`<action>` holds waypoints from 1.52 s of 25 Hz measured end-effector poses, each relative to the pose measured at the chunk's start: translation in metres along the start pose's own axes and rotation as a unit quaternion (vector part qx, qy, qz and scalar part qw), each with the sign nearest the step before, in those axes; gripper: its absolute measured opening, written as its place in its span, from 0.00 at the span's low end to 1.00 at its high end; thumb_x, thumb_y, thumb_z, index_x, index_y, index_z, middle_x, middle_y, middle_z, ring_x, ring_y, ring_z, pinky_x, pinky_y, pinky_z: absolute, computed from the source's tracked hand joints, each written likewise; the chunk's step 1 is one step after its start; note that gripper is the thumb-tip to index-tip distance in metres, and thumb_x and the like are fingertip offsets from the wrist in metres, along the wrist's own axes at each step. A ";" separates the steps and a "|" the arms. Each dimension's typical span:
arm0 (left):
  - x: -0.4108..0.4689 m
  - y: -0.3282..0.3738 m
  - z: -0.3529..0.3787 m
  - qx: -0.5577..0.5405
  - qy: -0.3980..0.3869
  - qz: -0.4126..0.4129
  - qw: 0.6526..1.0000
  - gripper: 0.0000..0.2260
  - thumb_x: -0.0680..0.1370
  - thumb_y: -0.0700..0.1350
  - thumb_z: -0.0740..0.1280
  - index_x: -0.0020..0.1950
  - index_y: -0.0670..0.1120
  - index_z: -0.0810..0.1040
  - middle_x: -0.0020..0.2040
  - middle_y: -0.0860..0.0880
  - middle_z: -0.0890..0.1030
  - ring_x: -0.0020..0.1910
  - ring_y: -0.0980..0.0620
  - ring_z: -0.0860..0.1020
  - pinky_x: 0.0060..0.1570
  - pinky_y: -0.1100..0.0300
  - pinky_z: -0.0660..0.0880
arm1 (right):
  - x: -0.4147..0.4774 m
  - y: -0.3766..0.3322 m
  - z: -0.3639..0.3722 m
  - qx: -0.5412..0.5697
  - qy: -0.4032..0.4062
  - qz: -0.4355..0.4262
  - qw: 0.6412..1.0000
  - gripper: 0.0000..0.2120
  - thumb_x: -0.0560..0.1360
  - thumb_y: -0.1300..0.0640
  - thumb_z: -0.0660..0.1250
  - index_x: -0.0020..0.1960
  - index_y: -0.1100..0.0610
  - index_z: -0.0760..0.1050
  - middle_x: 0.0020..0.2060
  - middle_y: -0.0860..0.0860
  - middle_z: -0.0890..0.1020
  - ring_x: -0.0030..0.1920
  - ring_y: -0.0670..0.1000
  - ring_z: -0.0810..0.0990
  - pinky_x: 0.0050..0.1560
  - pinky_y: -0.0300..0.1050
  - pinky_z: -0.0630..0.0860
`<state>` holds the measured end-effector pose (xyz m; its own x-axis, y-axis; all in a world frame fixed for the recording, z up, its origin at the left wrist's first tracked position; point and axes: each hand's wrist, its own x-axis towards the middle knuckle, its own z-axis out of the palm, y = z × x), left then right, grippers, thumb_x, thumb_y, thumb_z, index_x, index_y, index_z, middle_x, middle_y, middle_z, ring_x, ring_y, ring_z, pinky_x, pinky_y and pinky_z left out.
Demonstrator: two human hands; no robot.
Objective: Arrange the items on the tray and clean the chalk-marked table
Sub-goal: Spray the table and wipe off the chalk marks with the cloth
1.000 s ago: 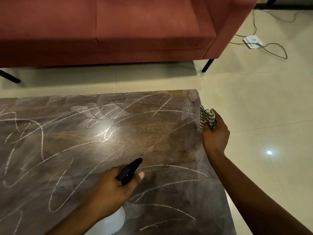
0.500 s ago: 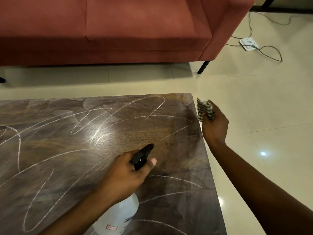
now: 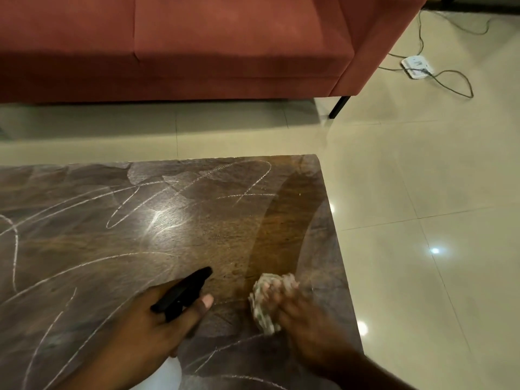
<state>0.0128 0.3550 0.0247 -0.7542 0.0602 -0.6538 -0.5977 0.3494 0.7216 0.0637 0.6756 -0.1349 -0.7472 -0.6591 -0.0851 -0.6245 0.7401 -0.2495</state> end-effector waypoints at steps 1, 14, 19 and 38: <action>0.004 0.002 0.004 -0.004 -0.001 0.010 1.000 0.19 0.71 0.63 0.72 0.61 0.76 0.80 0.45 0.49 0.89 0.28 0.53 0.83 0.41 0.60 0.82 | 0.021 0.033 -0.011 -0.005 0.019 0.030 0.999 0.24 0.87 0.56 0.54 0.83 0.56 0.65 0.80 0.59 0.70 0.83 0.60 0.62 0.83 0.61 0.59; 0.033 0.010 0.030 -0.030 0.009 0.033 0.999 0.15 0.75 0.58 0.74 0.58 0.55 0.86 0.39 0.45 0.86 0.25 0.57 0.76 0.39 0.56 0.76 | 0.082 0.033 -0.019 0.028 -0.083 -0.124 0.988 0.29 0.84 0.50 0.59 0.84 0.48 0.60 0.84 0.50 0.63 0.85 0.54 0.57 0.84 0.54 0.52; 0.029 -0.002 0.022 -0.087 0.044 -0.007 0.995 0.18 0.67 0.67 0.72 0.54 0.64 0.85 0.31 0.44 0.82 0.23 0.54 0.76 0.28 0.61 0.76 | 0.227 0.144 -0.087 0.057 0.035 0.238 0.969 0.30 0.84 0.60 0.58 0.85 0.52 0.60 0.84 0.54 0.61 0.84 0.58 0.57 0.84 0.56 0.57; -0.006 -0.028 0.021 0.059 0.032 0.051 0.996 0.15 0.76 0.60 0.73 0.56 0.52 0.86 0.29 0.46 0.80 0.27 0.54 0.79 0.35 0.60 0.77 | 0.122 0.103 -0.062 0.151 -0.018 0.144 0.978 0.31 0.82 0.65 0.59 0.83 0.51 0.64 0.84 0.52 0.63 0.84 0.53 0.59 0.85 0.49 0.54</action>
<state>0.0398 0.3648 0.0031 -0.8278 0.0428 -0.5594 -0.4834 0.4515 0.7499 -0.1061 0.6792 -0.1112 -0.8700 -0.4380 -0.2265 -0.2903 0.8262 -0.4828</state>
